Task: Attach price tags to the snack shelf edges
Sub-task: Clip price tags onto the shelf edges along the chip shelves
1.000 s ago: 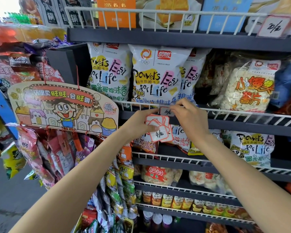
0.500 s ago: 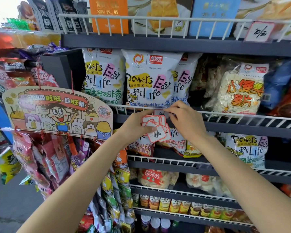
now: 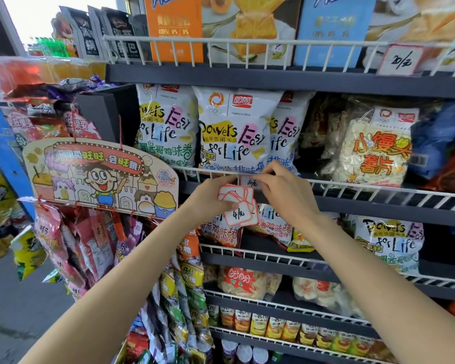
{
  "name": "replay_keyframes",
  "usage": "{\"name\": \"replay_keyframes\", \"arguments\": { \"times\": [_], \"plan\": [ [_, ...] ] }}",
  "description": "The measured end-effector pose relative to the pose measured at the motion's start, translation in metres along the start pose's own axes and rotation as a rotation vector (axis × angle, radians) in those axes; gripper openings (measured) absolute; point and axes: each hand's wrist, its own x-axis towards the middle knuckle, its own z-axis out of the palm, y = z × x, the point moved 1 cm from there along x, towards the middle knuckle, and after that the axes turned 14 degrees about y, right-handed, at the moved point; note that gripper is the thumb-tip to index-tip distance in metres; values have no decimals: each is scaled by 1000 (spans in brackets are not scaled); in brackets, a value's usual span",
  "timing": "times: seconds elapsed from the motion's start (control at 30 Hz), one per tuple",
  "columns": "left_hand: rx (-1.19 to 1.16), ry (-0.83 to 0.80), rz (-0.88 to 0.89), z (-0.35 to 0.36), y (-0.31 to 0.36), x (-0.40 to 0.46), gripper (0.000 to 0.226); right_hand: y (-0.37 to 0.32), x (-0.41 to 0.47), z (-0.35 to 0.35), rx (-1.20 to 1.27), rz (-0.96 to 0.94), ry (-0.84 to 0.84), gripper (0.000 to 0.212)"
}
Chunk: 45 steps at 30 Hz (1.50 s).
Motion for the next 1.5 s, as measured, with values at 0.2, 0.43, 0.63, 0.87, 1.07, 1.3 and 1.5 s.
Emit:
{"name": "replay_keyframes", "arguments": {
  "times": [0.2, 0.43, 0.63, 0.87, 1.07, 1.3, 1.5],
  "plan": [
    [59, -31, 17, -5, -5, 1, 68, 3, 8, 7, -23, 199, 130, 20],
    [-88, -95, -30, 6, -6, 8, 76, 9, 20, 8, 26, 226, 84, 18],
    [-182, -84, -40, 9, -10, 7, 76, 6, 10, 6, -46, 132, 107, 20],
    [-143, -90, -10, 0, -18, 3, 70, 11, -12, 14, 35, -16, 206, 28],
    [-127, -119, 3, -3, -14, 0, 68, 11, -11, 13, 22, -14, 205, 25],
    [-128, -124, -3, -4, -12, 1, 69, 8, -10, 10, 44, 37, 148, 21],
    [-130, -121, -14, -5, -10, 1, 70, 4, 1, 8, 128, 238, 61, 17]
  ]
}}
